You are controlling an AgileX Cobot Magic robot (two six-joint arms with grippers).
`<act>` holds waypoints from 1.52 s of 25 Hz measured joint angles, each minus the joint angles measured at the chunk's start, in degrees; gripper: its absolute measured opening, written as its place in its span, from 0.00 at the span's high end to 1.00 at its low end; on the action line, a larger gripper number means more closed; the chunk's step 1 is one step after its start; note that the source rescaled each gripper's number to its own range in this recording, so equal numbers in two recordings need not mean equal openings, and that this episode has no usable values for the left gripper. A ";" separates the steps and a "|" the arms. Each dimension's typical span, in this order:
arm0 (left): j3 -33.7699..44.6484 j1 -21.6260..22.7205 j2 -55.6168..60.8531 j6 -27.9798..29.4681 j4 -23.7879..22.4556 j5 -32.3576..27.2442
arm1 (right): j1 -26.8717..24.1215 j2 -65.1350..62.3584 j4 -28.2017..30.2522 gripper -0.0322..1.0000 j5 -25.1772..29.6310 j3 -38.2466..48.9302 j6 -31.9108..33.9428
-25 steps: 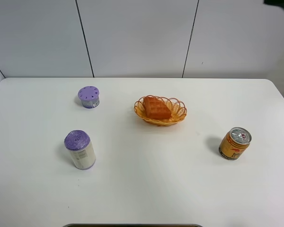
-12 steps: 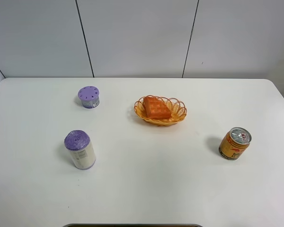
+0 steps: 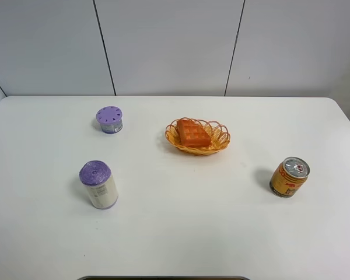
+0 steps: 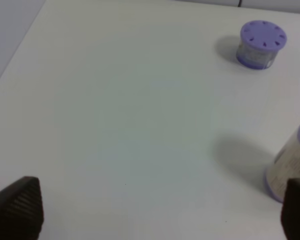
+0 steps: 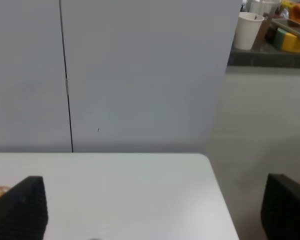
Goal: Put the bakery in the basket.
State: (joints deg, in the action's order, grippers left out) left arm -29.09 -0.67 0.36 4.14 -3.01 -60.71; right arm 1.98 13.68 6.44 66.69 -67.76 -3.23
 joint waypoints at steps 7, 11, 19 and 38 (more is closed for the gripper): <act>0.00 0.00 0.00 0.00 0.00 0.00 | -3.29 -5.99 -4.75 0.47 3.23 0.00 -0.34; 0.00 0.00 0.00 0.00 0.00 0.00 | -3.29 -8.85 -5.15 0.47 3.48 -0.05 0.53; 0.00 0.00 0.00 0.00 0.00 0.00 | -3.29 -14.03 -6.44 0.47 3.48 13.27 3.64; 0.00 0.00 0.00 0.00 0.00 0.00 | -3.29 -13.90 -7.43 0.47 -5.47 38.91 1.42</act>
State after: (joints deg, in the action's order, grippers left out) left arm -29.09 -0.67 0.36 4.14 -3.01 -60.71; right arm -1.31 -0.22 -0.99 61.22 -28.84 -1.81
